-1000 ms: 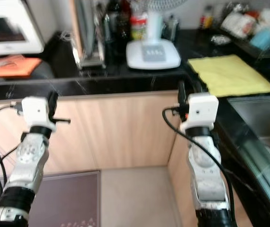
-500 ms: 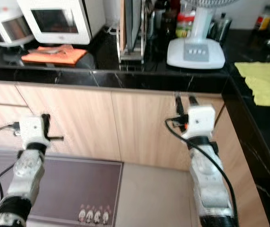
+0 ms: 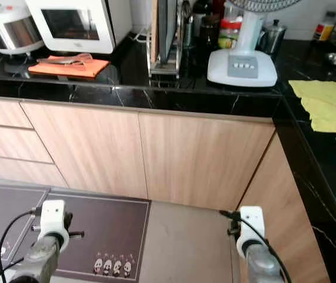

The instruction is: Kitchen organization

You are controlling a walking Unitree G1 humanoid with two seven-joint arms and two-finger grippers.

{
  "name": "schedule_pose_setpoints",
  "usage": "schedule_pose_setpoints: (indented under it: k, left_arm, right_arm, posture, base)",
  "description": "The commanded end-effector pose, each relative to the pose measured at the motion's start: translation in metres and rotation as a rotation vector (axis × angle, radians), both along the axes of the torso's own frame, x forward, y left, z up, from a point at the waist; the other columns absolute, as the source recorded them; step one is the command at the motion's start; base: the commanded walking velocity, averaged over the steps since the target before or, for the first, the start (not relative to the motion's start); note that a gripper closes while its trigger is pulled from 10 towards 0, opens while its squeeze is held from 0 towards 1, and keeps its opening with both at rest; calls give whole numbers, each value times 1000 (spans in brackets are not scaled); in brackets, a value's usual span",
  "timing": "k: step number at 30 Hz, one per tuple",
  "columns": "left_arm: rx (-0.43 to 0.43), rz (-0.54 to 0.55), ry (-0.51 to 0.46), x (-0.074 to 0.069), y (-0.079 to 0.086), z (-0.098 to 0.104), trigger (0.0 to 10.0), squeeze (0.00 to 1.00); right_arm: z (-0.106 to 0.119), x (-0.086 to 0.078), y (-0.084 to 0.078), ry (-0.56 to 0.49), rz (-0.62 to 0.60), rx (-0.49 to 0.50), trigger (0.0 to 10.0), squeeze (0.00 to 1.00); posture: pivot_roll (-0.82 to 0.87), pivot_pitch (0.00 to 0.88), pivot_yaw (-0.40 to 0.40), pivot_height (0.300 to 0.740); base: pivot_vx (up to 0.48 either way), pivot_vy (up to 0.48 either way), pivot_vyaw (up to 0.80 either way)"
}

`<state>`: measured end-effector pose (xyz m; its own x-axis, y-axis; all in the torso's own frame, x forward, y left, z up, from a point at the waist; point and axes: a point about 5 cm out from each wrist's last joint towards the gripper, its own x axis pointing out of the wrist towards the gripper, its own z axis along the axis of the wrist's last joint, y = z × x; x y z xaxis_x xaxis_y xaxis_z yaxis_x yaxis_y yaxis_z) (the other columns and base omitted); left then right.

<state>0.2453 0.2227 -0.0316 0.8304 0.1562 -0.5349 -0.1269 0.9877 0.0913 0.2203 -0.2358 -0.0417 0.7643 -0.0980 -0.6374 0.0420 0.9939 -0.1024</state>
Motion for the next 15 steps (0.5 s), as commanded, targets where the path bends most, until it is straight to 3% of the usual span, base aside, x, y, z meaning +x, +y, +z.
schedule_pose_setpoints:
  k: [1, 2, 4, 5, 9, 15]
  left_arm:
    - [0, 3, 80, -12, 1, -11, 10000, 0]
    - [-3, -6, 124, -19, -1, -17, 10000, 0]
    - [1, -11, 142, -21, -2, -20, 10000, 0]
    - [12, -20, 175, -27, -3, -24, 10000, 0]
    - [19, -40, 210, -34, -5, -29, 10000, 0]
    - [8, -18, 247, -43, 3, -34, 10000, 0]
  right_arm:
    - [-10, -10, 3, 57, -13, 29, 10000, 0]
    - [-21, -24, 3, 123, -35, 47, 10000, 0]
    - [-26, -30, 3, 151, -44, 52, 10000, 0]
    - [-33, -42, 2, 201, -60, 47, 10000, 0]
    - [-41, -59, -3, 256, -100, 50, 10000, 0]
    - [-41, -62, -7, 247, -138, 65, 10000, 0]
  posture:
    - [-11, 0, 6, 740]
    - [-1, 0, 0, 740]
    - [2, 0, -1, 740]
    - [8, 0, -7, 740]
    - [19, 0, -15, 740]
    - [7, 0, -9, 740]
  base:
    - [0, 0, 0]
    - [0, 0, 0]
    - [0, 0, 0]
    - [0, 0, 0]
    - [0, 0, 0]
    - [0, 0, 0]
